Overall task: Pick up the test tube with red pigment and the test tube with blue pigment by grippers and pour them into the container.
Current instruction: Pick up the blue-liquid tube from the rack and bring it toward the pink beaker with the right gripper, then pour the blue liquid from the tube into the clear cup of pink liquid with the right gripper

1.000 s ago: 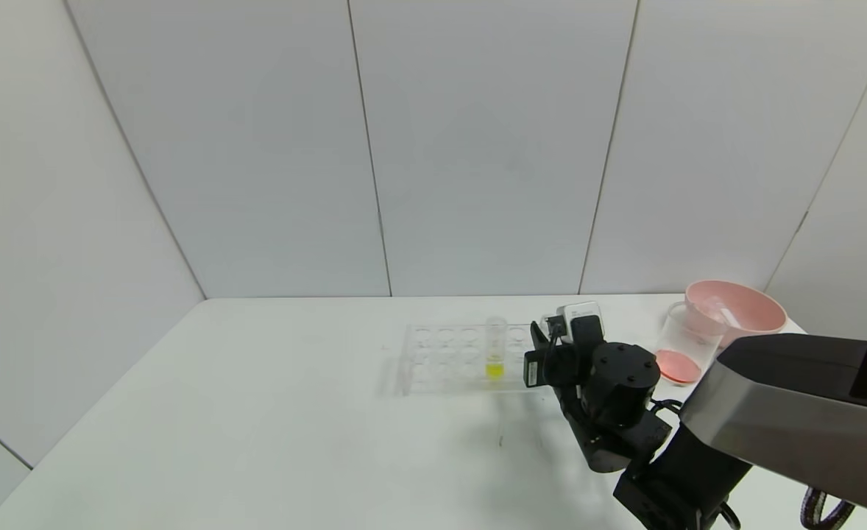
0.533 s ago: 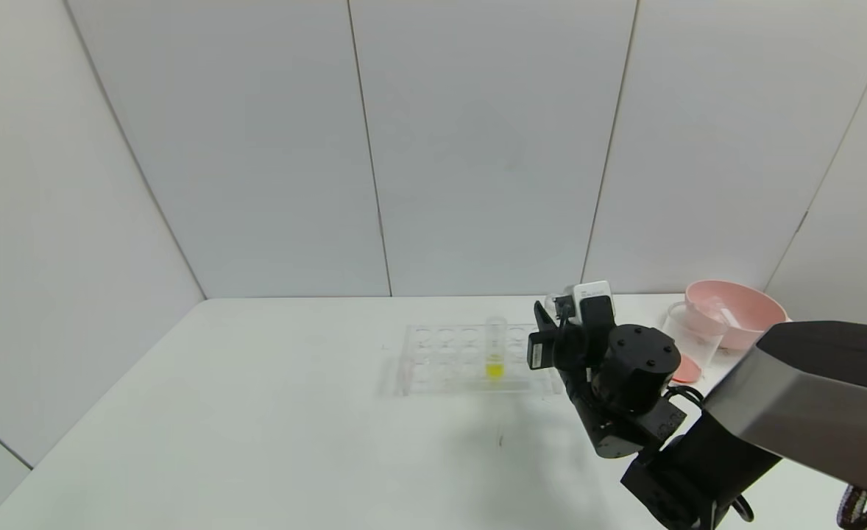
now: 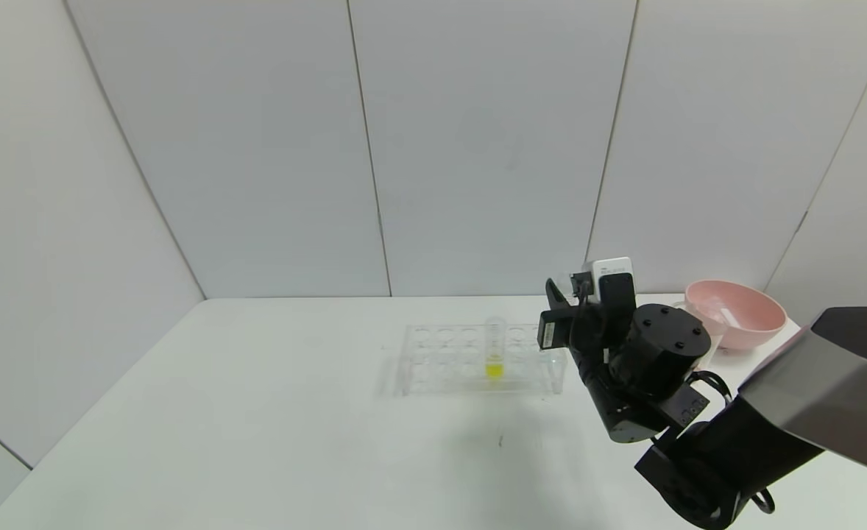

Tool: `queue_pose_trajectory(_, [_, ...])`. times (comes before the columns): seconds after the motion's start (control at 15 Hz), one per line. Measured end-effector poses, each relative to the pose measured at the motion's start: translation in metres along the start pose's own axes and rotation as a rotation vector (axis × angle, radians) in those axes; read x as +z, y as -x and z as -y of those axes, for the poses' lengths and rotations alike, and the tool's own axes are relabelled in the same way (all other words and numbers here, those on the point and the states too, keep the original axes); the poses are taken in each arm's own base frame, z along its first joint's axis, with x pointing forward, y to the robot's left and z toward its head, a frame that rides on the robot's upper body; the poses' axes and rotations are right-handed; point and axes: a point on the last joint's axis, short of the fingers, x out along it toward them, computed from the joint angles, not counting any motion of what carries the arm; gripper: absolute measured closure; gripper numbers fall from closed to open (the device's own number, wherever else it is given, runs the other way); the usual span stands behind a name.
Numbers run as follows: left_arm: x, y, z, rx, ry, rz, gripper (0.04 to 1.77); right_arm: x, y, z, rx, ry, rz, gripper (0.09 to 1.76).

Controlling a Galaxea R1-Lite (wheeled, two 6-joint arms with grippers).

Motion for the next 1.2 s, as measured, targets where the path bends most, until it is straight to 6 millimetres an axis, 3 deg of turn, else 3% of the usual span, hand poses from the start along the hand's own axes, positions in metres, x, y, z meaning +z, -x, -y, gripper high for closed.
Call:
queue_pose_trajectory(0.2, [0.0, 0.0, 0.0, 0.0, 0.0, 0.0, 0.05, 0.006, 0.003, 0.002, 0.028, 0.001, 0.0, 1.34])
queue_pose_trajectory(0.47, [0.0, 0.0, 0.0, 0.0, 0.0, 0.0, 0.05, 0.018, 0.016, 0.026, 0.154, 0.014, -0.026, 1.34])
queue_pose_trajectory(0.8, [0.0, 0.0, 0.0, 0.0, 0.0, 0.0, 0.05, 0.028, 0.042, 0.085, 0.325, 0.015, -0.069, 1.34])
queue_pose_trajectory(1.2, [0.0, 0.0, 0.0, 0.0, 0.0, 0.0, 0.05, 0.03, 0.069, 0.181, 0.405, 0.02, -0.105, 1.34])
